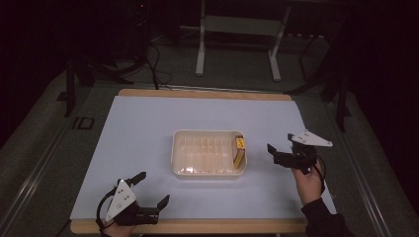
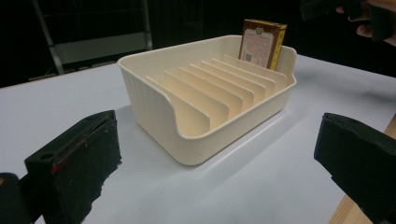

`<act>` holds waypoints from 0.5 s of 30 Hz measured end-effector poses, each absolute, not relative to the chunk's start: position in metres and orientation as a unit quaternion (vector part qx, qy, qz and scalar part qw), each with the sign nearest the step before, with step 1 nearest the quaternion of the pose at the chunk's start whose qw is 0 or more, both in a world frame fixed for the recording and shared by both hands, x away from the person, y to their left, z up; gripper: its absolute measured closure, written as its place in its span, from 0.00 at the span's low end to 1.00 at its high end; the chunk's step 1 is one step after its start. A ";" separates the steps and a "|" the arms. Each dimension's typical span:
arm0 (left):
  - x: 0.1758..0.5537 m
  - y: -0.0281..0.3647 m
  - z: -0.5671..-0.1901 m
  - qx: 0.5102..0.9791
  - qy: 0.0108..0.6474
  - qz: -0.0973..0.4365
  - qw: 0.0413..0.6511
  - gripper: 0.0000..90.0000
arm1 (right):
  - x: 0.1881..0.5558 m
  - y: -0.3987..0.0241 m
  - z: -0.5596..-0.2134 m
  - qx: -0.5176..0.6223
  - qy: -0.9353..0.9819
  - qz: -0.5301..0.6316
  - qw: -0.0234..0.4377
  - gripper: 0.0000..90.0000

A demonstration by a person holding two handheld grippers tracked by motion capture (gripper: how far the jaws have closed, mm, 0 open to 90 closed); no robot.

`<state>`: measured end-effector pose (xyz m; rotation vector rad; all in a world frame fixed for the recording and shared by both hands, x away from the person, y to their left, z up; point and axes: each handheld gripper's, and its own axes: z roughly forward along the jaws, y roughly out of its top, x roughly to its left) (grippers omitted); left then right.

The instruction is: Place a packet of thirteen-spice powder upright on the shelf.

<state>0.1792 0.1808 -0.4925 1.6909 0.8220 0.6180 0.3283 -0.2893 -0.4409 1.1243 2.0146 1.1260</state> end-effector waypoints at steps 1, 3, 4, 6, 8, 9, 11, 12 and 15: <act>0.179 0.181 -0.492 0.714 0.347 0.262 0.549 0.00 | 0.327 -0.290 -0.443 0.421 0.754 0.419 0.282 0.16; 0.179 0.181 -0.492 0.715 0.346 0.261 0.549 0.00 | 0.325 -0.292 -0.447 0.427 0.749 0.418 0.286 0.16; 0.179 0.181 -0.492 0.715 0.346 0.261 0.549 0.00 | 0.324 -0.293 -0.449 0.430 0.749 0.418 0.283 0.16; 0.179 0.180 -0.492 0.716 0.345 0.259 0.549 0.00 | 0.320 -0.295 -0.454 0.432 0.746 0.415 0.291 0.16; 0.179 0.180 -0.492 0.717 0.344 0.258 0.548 0.00 | 0.318 -0.297 -0.457 0.435 0.745 0.414 0.291 0.16; 0.179 0.180 -0.492 0.718 0.342 0.257 0.549 0.00 | 0.317 -0.299 -0.458 0.438 0.742 0.416 0.289 0.16; 0.179 0.180 -0.492 0.719 0.341 0.256 0.549 0.00 | 0.313 -0.301 -0.461 0.443 0.739 0.422 0.282 0.16; 0.179 0.180 -0.492 0.719 0.341 0.256 0.548 0.00 | 0.311 -0.301 -0.462 0.442 0.738 0.423 0.284 0.16; 0.179 0.180 -0.492 0.721 0.343 0.256 0.545 0.00 | 0.307 -0.303 -0.464 0.442 0.735 0.427 0.285 0.16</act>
